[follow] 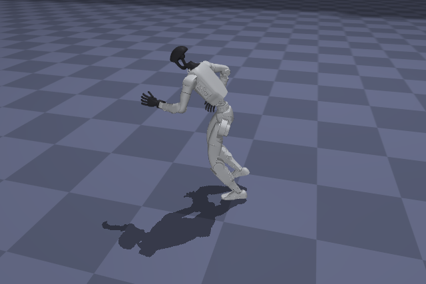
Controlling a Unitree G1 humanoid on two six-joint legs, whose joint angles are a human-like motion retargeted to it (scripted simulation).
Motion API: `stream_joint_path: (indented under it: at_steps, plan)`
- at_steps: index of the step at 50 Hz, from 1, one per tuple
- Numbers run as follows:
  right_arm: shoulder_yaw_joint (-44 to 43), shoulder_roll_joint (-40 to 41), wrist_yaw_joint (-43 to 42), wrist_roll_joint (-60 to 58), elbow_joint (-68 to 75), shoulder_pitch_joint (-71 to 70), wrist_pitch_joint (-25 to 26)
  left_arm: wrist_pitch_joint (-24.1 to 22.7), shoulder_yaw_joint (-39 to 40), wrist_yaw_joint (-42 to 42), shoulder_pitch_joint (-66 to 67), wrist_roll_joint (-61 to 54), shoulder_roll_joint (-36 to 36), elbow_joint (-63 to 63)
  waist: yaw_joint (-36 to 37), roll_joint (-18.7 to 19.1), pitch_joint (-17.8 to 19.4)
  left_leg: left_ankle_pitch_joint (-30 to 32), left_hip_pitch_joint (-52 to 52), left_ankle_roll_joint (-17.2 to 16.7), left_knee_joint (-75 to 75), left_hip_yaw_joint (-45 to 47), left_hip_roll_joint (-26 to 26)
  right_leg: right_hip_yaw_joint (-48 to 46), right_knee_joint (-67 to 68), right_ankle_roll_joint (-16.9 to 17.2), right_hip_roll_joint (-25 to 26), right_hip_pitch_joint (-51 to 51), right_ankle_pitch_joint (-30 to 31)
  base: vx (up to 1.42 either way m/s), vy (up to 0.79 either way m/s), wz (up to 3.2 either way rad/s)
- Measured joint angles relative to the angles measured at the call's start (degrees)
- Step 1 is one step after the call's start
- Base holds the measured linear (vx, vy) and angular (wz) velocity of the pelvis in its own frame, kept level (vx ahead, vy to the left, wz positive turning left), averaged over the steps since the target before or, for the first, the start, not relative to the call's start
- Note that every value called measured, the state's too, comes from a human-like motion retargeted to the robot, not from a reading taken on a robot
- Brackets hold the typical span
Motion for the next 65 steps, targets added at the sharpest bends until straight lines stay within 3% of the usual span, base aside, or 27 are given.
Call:
stream_joint_path:
  at_steps: [3, 6, 9, 11, 14, 16, 18, 22, 25, 27, 30, 33, 35, 36, 37, 38, 40, 42, 43, 45, 48, 50, 53, 58, 60, 62, 65]
  plan:
    - [-3.0, -2.7, 3.8, 6.5, -0.6, 6.1, 1.4, -1.6, -2.5, 3.9, -14.5, -2.0, 3.9, -1.6, -8.6, 3.9, -0.7, 8.3, 6.6, -6.0, -7.8, -5.8, 2.1, -7.6, -27.4, 2.5, -0.1, -1.1, 4.0, 1.32, -0.33, 1.52]
    - [-5.1, -2.1, 5.1, 10.4, 1.5, 9.6, 3.8, -6.0, -2.1, 3.7, -20.8, -9.0, 5.5, -5.7, -15.6, 4.8, -1.5, 16.3, 16.4, -9.8, -16.7, -9.5, 3.0, -10.6, -56.7, 7.5, -0.1, 1.6, 8.9, 1.42, -0.51, 1.34]
    - [-7.0, 1.1, 4.7, 8.1, 4.4, 11.6, 5.7, -9.2, 1.0, 1.1, -19.9, -15.6, 4.2, -11.7, -19.4, 4.3, -1.0, 22.1, 28.3, -11.5, -23.5, -11.7, 5.3, -10.8, -68.4, 10.8, -1.6, 4.1, 6.6, 1.45, -0.63, 0.94]
    - [-8.2, 4.1, 3.7, 8.0, 5.8, 11.9, 6.1, -9.8, 3.6, -1.0, -15.4, -17.5, 2.0, -16.4, -19.8, 3.4, -0.8, 23.7, 32.8, -10.0, -20.6, -13.4, 5.8, -13.0, -67.0, 11.2, -4.2, 6.7, 7.2, 1.39, -0.67, 0.54]
    - [-8.1, 7.4, -0.2, 10.1, 7.8, 8.5, 4.3, -7.9, 6.9, -4.1, -2.7, -12.3, -1.5, -22.6, -18.2, 3.8, 0.0, 21.2, 28.7, -5.6, 0.5, -14.1, 7.1, -16.8, -55.1, 8.4, -7.5, 8.5, 13.0, 1.28, -0.63, 0.17]
    - [-6.0, 8.4, -5.1, 9.7, 9.8, 1.8, 2.9, -5.6, 8.4, -3.6, 9.7, -6.2, -3.2, -23.9, -14.9, 6.2, 0.5, 15.8, 20.2, -3.0, 18.7, -15.0, 8.6, -15.4, -41.7, 5.2, -6.3, 5.0, 7.6, 1.12, -0.57, -0.76]
    - [-3.4, 9.3, -10.1, 8.4, 11.3, -8.9, 2.2, -3.6, 9.0, -2.5, 24.1, -3.0, -5.1, -21.8, -10.3, 8.1, 0.5, 10.9, 10.0, -2.2, 33.9, -17.6, 6.5, -13.6, -31.9, 2.7, -3.6, 1.8, 0.8, 1.01, -0.48, -1.49]
    - [-3.5, 12.4, -15.0, 6.6, 4.3, -32.4, 0.7, -1.2, 10.3, -6.2, 51.0, -3.9, -6.5, -13.6, 1.3, 5.8, 0.5, 3.8, -8.1, -0.9, 45.5, -16.5, 0.2, -10.0, -27.1, -0.7, 1.8, 3.0, -5.3, 0.96, -0.34, -1.83]
    - [-5.3, 14.0, -17.5, 2.3, -8.5, -45.4, -1.2, -1.4, 12.4, -7.0, 67.3, -1.4, -2.7, -12.8, 9.8, 0.7, 0.5, 1.7, -17.7, 2.5, 37.3, -12.4, -2.5, -6.8, -26.9, -0.3, 3.1, 7.0, -5.6, 1.02, -0.19, -1.31]
    - [-7.3, 14.3, -19.4, -2.5, -18.7, -50.1, -2.0, -2.2, 15.1, -9.7, 75.7, -3.2, 0.1, -14.5, 13.4, -2.4, 0.5, 2.4, -20.6, 4.5, 23.6, -8.7, -2.7, -5.7, -27.7, 0.4, 2.9, 10.7, -4.5, 1.10, -0.12, -0.30]
    - [-11.7, 15.8, -18.5, -5.2, -33.4, -49.8, -4.3, -2.4, 18.5, -14.7, 83.9, -8.8, 1.9, -16.7, 17.1, -4.3, 0.5, 9.8, -18.0, 5.0, -6.0, 2.1, -0.4, -6.1, -28.9, 1.4, 4.1, 17.2, -0.6, 1.21, -0.07, 0.21]
    - [-14.9, 19.7, -14.2, -4.6, -43.7, -40.7, -5.9, -2.7, 19.8, -16.7, 89.1, -11.3, 1.0, -16.9, 22.0, -2.3, 0.5, 24.5, -10.3, -3.7, -32.2, 13.7, 1.3, -5.0, -27.1, 3.0, 9.8, 25.2, 7.0, 1.35, -0.03, -0.16]
    - [-15.2, 21.3, -12.0, -3.9, -46.1, -34.5, -5.7, -2.3, 20.3, -17.2, 90.9, -12.2, -1.3, -16.0, 24.0, -0.6, 0.5, 33.1, -6.7, -8.8, -39.1, 22.2, 3.1, -2.3, -22.3, 4.6, 13.8, 28.8, 13.0, 1.35, 0.02, -0.09]
    - [-14.4, 21.2, -11.1, -2.9, -45.6, -32.4, -5.0, -1.7, 20.8, -16.9, 90.9, -12.5, -2.9, -15.2, 23.9, -0.3, 0.3, 34.2, -5.6, -8.9, -38.7, 25.7, 3.8, -1.1, -17.9, 5.7, 14.9, 28.8, 15.7, 1.29, 0.05, 0.23]
    - [-13.5, 20.9, -10.1, -1.9, -44.9, -30.8, -4.2, -1.0, 21.3, -16.5, 90.6, -12.7, -4.6, -14.1, 23.4, -0.3, 0.2, 33.5, -4.8, -8.1, -37.4, 28.3, 4.2, -0.3, -12.9, 6.5, 15.2, 28.3, 17.7, 1.22, 0.07, 0.56]
    - [-12.2, 20.1, -9.0, -0.9, -43.6, -29.7, -3.2, -0.2, 21.7, -15.7, 89.5, -12.7, -6.5, -12.6, 22.2, -0.9, 0.1, 29.0, -4.5, -5.3, -34.1, 29.1, 4.0, -0.3, -7.0, 6.9, 14.2, 26.9, 18.2, 1.16, 0.07, 0.89]
    - [-9.2, 18.2, -7.4, -1.6, -39.3, -28.5, -1.3, 1.1, 21.3, -13.8, 84.5, -13.2, -9.8, -8.2, 18.7, -3.6, 0.2, 14.9, -6.2, 3.0, -21.5, 26.8, 3.1, -1.6, 5.4, 5.1, 7.9, 23.1, 14.4, 1.06, 0.05, 1.42]
    - [-5.6, 16.6, -8.2, -7.2, -30.9, -27.5, 0.5, 1.6, 19.0, -12.3, 74.6, -15.9, -10.7, -2.9, 15.5, -5.6, 0.5, 5.3, -10.5, 7.8, -4.7, 22.0, 3.4, -1.9, 14.4, 1.8, 2.2, 18.6, 8.4, 0.91, -0.04, 2.11]
    - [-3.8, 16.1, -9.3, -10.3, -25.4, -26.6, 1.6, 2.0, 17.6, -11.6, 68.8, -16.8, -10.0, -0.9, 13.8, -5.0, 0.5, 3.1, -13.4, 7.4, 3.9, 19.3, 4.8, -2.6, 16.9, -0.1, 1.2, 16.5, 6.2, 0.78, -0.11, 2.48]
    - [1.4, 16.3, -12.3, -12.9, -9.9, -27.1, 3.5, -0.5, 13.5, -10.9, 54.6, -18.5, -7.4, 0.4, 12.9, -4.8, 0.5, 1.7, -14.1, 7.0, 7.4, 15.6, 2.6, -1.2, 18.8, -2.3, -1.4, 10.0, 3.3, 0.63, -0.15, 2.46]
    - [6.0, 16.6, -15.2, -7.9, 11.4, -24.7, 6.4, -5.8, 11.0, -9.1, 39.7, -22.6, -7.4, -9.6, 11.6, -2.3, 0.5, 2.2, -11.7, 4.3, 4.9, 8.3, -1.5, 0.1, 11.2, -5.6, -3.5, 3.4, -1.8, 0.53, -0.19, 2.62]
    - [6.1, 16.4, -17.1, -4.1, 22.7, -21.9, 8.4, -11.6, 10.5, -8.5, 34.3, -36.3, -13.2, -21.8, 11.3, 0.5, 0.5, 3.8, -9.3, 2.0, 1.2, 2.7, -3.5, 0.6, 0.2, -6.5, -3.3, 1.4, -3.3, 0.51, -0.22, 2.53]
    - [0.7, 16.0, -16.2, 2.1, 28.2, -13.1, 9.1, -9.4, 12.3, -13.3, 33.9, -32.0, -14.7, -34.9, 10.9, 3.8, 0.5, 7.9, -4.1, -0.6, -6.8, -6.9, -6.7, 5.1, -24.5, -3.4, 0.2, 3.6, 0.5, 0.50, -0.27, 2.68]
    - [-7.6, 16.0, -11.6, 5.8, 25.6, 1.6, 7.7, -8.2, 16.6, -10.9, 42.0, -11.3, -9.0, -50.5, 5.9, 4.6, 0.5, 13.5, 3.2, -1.4, -15.7, -23.6, -15.4, 17.3, -60.9, 8.4, -1.0, 11.8, 14.8, 0.45, -0.34, 3.49]
    - [-8.3, 15.5, -8.4, 6.2, 23.9, 5.5, 7.1, -9.5, 16.4, -15.0, 46.0, -8.4, -5.0, -53.6, 4.9, 4.5, 0.5, 13.0, 5.1, -2.0, -15.8, -27.8, -17.5, 19.6, -66.3, 12.9, -2.8, 13.7, 19.7, 0.35, -0.41, 3.00]
    - [-7.8, 14.6, -6.4, 6.8, 21.6, 8.2, 7.4, -11.2, 13.7, -16.5, 49.3, -18.8, -2.8, -53.8, 4.9, 5.3, 0.5, 9.4, 3.9, -2.3, -10.4, -29.2, -18.0, 16.8, -66.8, 14.0, -3.7, 15.3, 22.3, 0.28, -0.48, 2.51]
    - [-6.7, 12.1, -2.8, 7.9, 17.9, 10.8, 7.2, -9.9, 13.6, -19.3, 52.8, -21.0, 1.8, -48.8, 6.6, 6.6, 0.5, 3.2, -2.1, -2.3, 3.0, -26.1, -18.8, 7.4, -63.0, 14.0, -6.6, 16.8, 15.8, 0.19, -0.40, 2.10]
